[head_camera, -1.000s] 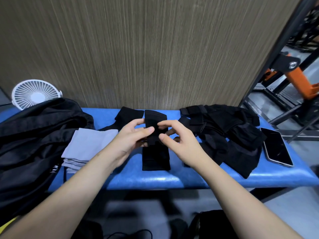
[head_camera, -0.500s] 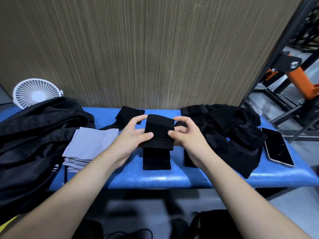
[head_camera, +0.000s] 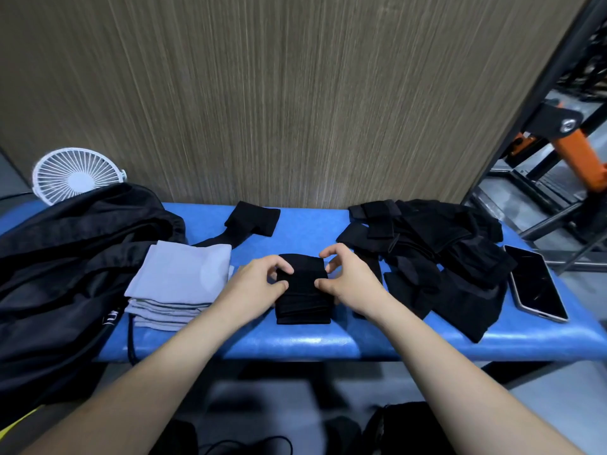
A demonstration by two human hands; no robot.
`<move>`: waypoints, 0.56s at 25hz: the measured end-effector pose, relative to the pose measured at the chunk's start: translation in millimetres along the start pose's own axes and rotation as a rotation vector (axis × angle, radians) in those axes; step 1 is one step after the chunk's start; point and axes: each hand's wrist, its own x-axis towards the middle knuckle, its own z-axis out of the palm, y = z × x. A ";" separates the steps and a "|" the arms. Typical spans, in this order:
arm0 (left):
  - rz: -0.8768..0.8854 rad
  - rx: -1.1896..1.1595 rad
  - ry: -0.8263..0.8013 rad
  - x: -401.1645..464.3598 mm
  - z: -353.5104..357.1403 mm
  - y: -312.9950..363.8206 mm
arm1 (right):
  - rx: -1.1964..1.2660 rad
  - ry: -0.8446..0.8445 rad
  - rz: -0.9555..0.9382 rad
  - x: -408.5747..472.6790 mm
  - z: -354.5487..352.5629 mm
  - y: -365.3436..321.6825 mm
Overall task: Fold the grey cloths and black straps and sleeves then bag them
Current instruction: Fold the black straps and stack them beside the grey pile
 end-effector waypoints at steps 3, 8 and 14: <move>0.039 0.102 0.001 0.0 1.3 -0.4 | -0.146 -0.031 -0.033 0.5 -1.6 1.7; 0.077 0.113 0.043 1.3 0.6 -1.9 | -0.244 0.012 -0.193 1.7 -2.0 3.9; 0.062 0.181 0.004 1.5 -0.9 -4.7 | -0.495 -0.084 -0.300 3.5 5.0 2.5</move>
